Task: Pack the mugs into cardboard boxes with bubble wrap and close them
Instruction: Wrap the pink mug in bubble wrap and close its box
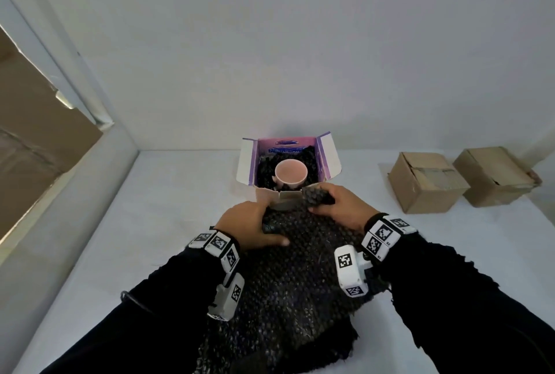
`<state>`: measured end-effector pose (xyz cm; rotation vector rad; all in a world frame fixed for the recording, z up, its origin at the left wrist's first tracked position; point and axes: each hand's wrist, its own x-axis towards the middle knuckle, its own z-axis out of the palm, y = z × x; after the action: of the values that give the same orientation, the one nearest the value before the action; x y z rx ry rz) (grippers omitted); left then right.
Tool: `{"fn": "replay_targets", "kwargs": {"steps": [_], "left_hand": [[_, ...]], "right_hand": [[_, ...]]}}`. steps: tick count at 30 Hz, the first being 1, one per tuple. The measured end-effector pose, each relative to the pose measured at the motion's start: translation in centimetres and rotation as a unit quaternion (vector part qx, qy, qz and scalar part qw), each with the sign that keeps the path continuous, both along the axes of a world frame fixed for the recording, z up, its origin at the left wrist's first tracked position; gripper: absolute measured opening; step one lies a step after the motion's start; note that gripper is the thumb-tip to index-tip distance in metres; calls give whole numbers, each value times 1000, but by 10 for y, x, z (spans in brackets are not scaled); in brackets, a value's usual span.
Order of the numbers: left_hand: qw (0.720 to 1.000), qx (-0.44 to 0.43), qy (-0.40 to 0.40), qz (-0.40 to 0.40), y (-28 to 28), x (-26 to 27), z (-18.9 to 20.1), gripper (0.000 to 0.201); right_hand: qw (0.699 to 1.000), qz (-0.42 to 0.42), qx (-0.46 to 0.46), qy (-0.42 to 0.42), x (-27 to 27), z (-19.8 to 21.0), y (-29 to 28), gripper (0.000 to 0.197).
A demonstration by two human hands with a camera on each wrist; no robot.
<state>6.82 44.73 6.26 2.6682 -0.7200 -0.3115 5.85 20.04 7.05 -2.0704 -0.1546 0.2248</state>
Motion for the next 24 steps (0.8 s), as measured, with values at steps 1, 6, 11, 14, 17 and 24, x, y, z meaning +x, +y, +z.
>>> {"fn": "replay_targets", "kwargs": {"steps": [1, 6, 11, 14, 17, 24], "left_hand": [[997, 78, -26, -9, 0, 2, 1, 66], [999, 10, -32, -18, 7, 6, 5, 40], [996, -85, -9, 12, 2, 9, 19, 29], [997, -18, -79, -10, 2, 11, 36, 60], [978, 154, -135, -47, -2, 20, 52, 67], [958, 124, -225, -127, -16, 40, 61, 24]], "right_hand": [[1000, 8, -4, 16, 1, 2, 1, 31], [997, 24, 46, 59, 5, 21, 13, 49], [961, 21, 218, 166, 9, 45, 18, 37], [919, 44, 332, 209, 13, 58, 15, 57], [984, 25, 43, 169, 21, 60, 4, 60], [934, 218, -234, 162, 29, 59, 5, 44]]}}
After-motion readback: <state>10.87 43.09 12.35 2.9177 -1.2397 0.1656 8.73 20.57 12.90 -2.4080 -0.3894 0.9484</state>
